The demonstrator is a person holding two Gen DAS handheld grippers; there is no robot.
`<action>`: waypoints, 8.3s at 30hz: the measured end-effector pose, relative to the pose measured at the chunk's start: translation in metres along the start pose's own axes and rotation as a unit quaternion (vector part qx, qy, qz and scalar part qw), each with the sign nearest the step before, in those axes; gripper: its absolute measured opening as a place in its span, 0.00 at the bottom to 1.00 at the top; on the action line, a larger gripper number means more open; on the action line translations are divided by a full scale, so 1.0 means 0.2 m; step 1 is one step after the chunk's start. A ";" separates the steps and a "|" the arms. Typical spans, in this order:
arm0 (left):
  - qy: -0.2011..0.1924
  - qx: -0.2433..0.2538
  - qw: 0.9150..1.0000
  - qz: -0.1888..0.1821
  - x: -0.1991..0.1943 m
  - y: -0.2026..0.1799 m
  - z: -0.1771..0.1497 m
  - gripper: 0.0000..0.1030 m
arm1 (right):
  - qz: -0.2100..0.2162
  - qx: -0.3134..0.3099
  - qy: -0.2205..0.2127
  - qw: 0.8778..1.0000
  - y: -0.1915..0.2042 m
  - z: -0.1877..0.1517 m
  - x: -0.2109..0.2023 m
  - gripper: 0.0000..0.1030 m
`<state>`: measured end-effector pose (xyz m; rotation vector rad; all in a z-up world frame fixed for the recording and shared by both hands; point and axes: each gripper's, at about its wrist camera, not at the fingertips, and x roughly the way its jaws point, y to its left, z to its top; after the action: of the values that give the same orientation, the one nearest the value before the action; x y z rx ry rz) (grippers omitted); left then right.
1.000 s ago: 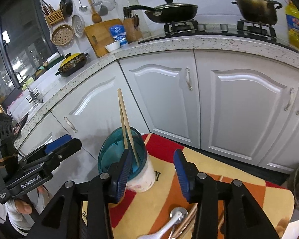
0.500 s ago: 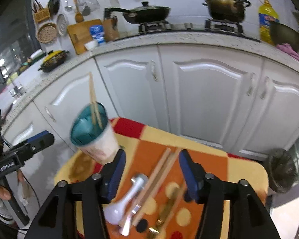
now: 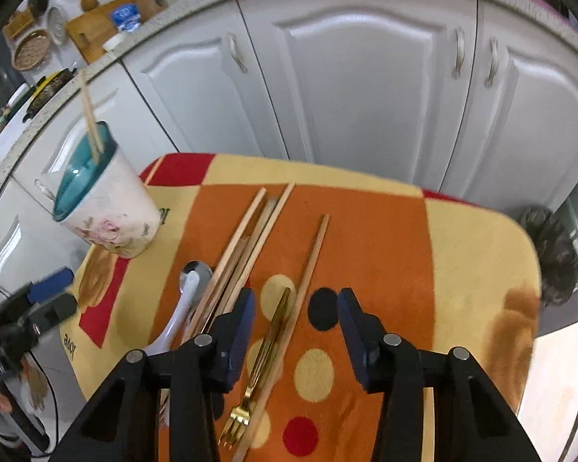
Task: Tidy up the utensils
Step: 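Grasp the white ceramic spoon with the left tool while the right tool grasps a chopstick, then lift and carry the spoon and chopstick over the floral cup with both tools, then lower the chopstick into the cup and open the right tool while the left tool releases the spoon, then withdraw both open tools from the cup back over the cloth, then grasp the metal spoon with the left tool while the right tool grasps the gold fork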
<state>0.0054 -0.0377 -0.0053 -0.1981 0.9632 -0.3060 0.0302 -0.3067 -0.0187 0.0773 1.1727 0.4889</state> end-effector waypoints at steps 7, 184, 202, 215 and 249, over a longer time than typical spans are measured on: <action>0.051 0.027 0.998 -0.004 0.22 -0.04 0.00 0.61 | 0.005 0.024 0.032 0.999 -0.06 0.10 0.20 0.33; -0.073 0.033 0.996 0.030 -0.21 0.54 0.78 0.14 | 0.159 -0.090 -0.008 0.983 0.62 0.46 -0.10 0.27; -0.018 0.228 0.973 -0.021 -0.26 0.45 0.86 0.14 | 0.153 -0.087 0.001 0.984 0.57 0.42 -0.11 0.28; 0.024 0.250 0.968 -0.006 -0.17 0.54 0.79 0.16 | 0.151 -0.090 0.013 0.984 0.56 0.39 -0.08 0.28; -0.019 0.102 0.993 0.060 -0.19 0.07 0.27 0.43 | 0.062 -0.070 -0.017 0.995 0.39 0.15 -0.22 0.40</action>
<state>0.0330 -0.0093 0.0494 0.0409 0.8956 -0.2876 0.0194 -0.2488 0.0546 0.0376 1.1016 0.6763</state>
